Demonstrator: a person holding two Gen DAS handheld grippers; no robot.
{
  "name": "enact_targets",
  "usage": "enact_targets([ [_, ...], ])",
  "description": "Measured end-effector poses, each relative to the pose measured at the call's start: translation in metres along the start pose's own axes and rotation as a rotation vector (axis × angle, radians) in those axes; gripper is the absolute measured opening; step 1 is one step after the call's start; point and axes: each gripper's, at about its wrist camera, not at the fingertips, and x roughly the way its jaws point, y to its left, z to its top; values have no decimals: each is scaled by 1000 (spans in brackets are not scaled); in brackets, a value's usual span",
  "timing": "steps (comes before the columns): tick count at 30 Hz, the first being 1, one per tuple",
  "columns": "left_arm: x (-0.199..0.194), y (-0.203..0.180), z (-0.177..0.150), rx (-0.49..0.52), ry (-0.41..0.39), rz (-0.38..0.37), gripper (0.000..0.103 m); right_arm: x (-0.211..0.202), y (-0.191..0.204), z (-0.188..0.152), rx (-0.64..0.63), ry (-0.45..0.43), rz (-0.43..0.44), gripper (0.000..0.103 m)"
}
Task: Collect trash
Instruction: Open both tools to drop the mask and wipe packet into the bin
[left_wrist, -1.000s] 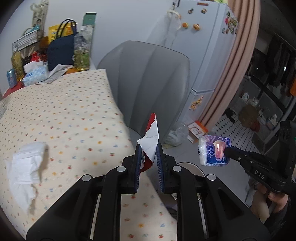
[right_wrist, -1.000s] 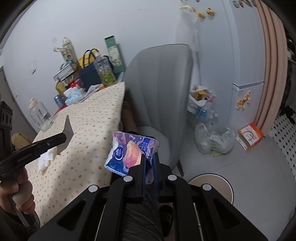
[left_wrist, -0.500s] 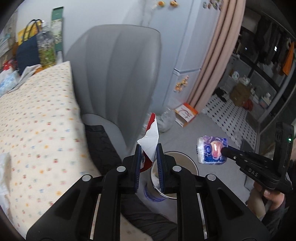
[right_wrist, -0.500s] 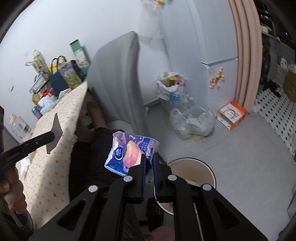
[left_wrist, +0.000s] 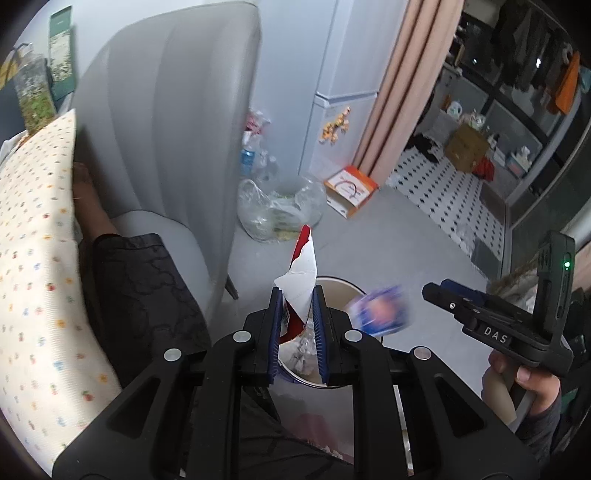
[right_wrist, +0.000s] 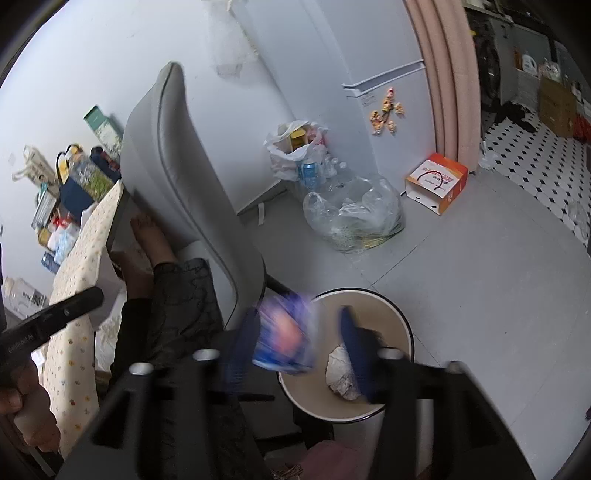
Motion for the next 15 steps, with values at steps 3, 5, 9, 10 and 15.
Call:
enact_targets([
  [3, 15, -13, -1, 21, 33, -11, 17, -2, -11, -2, 23, -4, -14, 52],
  [5, 24, -20, 0, 35, 50, -21, 17, -7, -17, -2, 29, -18, -42, 55],
  [9, 48, -37, 1, 63, 96, -38, 17, -23, -32, -1, 46, -64, -78, 65],
  [10, 53, -42, 2, 74, 103, -41, 17, -25, -36, 0, 49, -69, -87, 66],
  [15, 76, -58, 1, 99, 144, -52, 17, -36, -55, 0, 98, -77, -88, 66],
])
